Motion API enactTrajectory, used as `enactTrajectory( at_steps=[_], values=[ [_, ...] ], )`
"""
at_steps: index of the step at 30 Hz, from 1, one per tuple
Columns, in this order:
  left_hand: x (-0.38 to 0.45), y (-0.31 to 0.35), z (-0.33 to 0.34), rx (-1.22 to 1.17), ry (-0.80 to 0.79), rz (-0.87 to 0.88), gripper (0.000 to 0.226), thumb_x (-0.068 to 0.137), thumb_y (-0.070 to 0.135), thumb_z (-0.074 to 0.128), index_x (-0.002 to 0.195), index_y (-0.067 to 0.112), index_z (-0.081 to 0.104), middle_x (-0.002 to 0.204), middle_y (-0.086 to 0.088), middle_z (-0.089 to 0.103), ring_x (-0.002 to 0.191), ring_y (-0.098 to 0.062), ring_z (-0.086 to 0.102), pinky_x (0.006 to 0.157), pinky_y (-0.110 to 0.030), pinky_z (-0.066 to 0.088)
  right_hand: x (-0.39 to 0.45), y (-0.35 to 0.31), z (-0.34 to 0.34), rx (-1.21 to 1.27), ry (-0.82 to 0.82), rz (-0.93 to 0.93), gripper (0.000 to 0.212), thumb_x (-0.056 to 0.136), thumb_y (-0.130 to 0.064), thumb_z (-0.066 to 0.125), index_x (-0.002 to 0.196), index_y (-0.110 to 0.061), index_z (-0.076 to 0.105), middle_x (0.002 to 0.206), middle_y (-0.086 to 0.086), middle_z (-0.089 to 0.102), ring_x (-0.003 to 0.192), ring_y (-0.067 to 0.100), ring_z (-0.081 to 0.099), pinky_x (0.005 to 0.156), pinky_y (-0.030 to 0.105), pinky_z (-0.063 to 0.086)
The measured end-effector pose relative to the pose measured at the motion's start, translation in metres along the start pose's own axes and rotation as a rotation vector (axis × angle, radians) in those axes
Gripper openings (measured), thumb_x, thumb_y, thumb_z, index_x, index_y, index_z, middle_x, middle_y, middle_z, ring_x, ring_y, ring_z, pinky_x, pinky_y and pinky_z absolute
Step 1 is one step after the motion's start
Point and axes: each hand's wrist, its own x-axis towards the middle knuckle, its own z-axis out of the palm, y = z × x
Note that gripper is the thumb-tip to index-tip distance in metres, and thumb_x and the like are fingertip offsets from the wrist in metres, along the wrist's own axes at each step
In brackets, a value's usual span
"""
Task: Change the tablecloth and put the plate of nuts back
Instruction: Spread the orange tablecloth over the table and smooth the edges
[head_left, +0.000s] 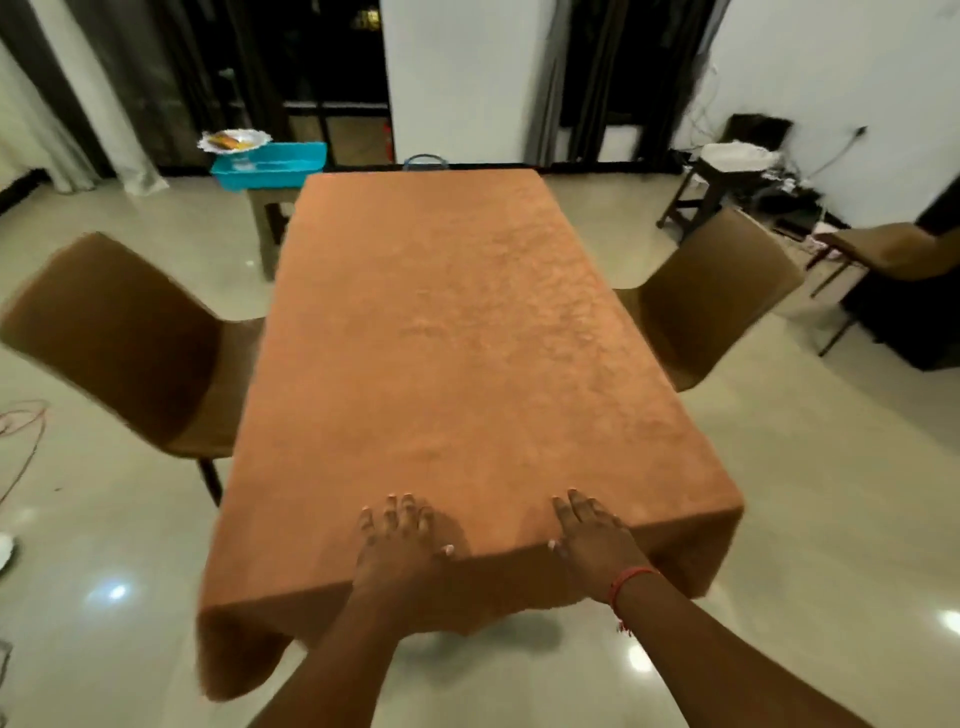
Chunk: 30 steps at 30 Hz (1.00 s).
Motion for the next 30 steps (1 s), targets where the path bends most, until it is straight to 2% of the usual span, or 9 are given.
enactTrajectory(
  at_steps=[7,11,16,20,23,27,30],
  values=[
    [0.097,0.203,-0.022,-0.005,-0.005,0.029,0.073,0.098,0.060,0.025,0.158,0.021,0.007,0.166,-0.009,0.009,0.152,-0.032,0.008,0.120,-0.056,0.009,0.046,0.197,-0.032,0.135,0.035,0.015,0.065,0.100,-0.043,0.037,0.156,-0.023,0.011,0.165,0.005,0.005,0.150,0.031,0.009,0.121,0.049,0.012],
    [0.132,0.273,-0.027,-0.007,-0.042,0.001,0.075,0.096,0.061,0.027,0.158,0.026,0.003,0.166,-0.005,0.007,0.152,-0.030,0.010,0.119,-0.054,0.014,0.062,0.253,-0.038,0.170,0.080,-0.091,0.063,0.097,-0.037,0.044,0.153,-0.020,0.019,0.161,0.006,0.012,0.149,0.030,0.011,0.120,0.048,0.016],
    [0.160,0.311,-0.025,-0.030,-0.109,-0.056,0.076,0.096,0.062,0.027,0.156,0.033,-0.009,0.166,0.001,-0.009,0.153,-0.029,-0.001,0.119,-0.059,0.014,0.087,0.267,-0.040,0.199,0.150,-0.207,0.057,0.099,-0.030,0.038,0.152,-0.018,0.022,0.162,0.008,0.010,0.149,0.032,0.002,0.121,0.051,0.007],
    [0.169,0.334,-0.022,-0.001,-0.148,-0.091,0.075,0.095,0.067,0.023,0.155,0.038,-0.010,0.165,0.001,-0.017,0.152,-0.029,-0.010,0.118,-0.058,0.013,0.099,0.262,-0.035,0.204,0.167,-0.276,0.061,0.100,-0.036,0.036,0.155,-0.018,0.016,0.164,0.012,0.003,0.151,0.032,-0.005,0.121,0.049,-0.003],
    [0.168,0.347,-0.016,0.036,-0.188,-0.098,0.074,0.095,0.066,0.021,0.153,0.039,-0.017,0.161,-0.004,-0.030,0.149,-0.034,-0.020,0.118,-0.060,0.008,0.102,0.263,-0.026,0.171,0.141,-0.288,0.063,0.102,-0.039,0.033,0.157,-0.019,0.008,0.164,0.012,-0.009,0.150,0.031,-0.014,0.121,0.049,-0.009],
    [0.168,0.355,-0.011,0.048,-0.188,-0.109,0.075,0.093,0.068,0.015,0.146,0.040,-0.030,0.158,-0.004,-0.036,0.146,-0.034,-0.027,0.118,-0.063,0.003,0.104,0.272,-0.017,0.201,0.159,-0.304,0.066,0.102,-0.040,0.032,0.157,-0.018,0.006,0.164,0.011,-0.011,0.150,0.029,-0.017,0.121,0.047,-0.008],
    [0.167,0.364,-0.011,0.058,-0.194,-0.101,0.078,0.081,0.075,0.004,0.134,0.041,-0.043,0.154,-0.004,-0.040,0.144,-0.034,-0.031,0.117,-0.064,0.000,0.101,0.277,-0.013,0.207,0.154,-0.291,0.067,0.102,-0.041,0.031,0.158,-0.018,0.002,0.164,0.010,-0.014,0.149,0.028,-0.019,0.121,0.046,-0.009]
  ],
)
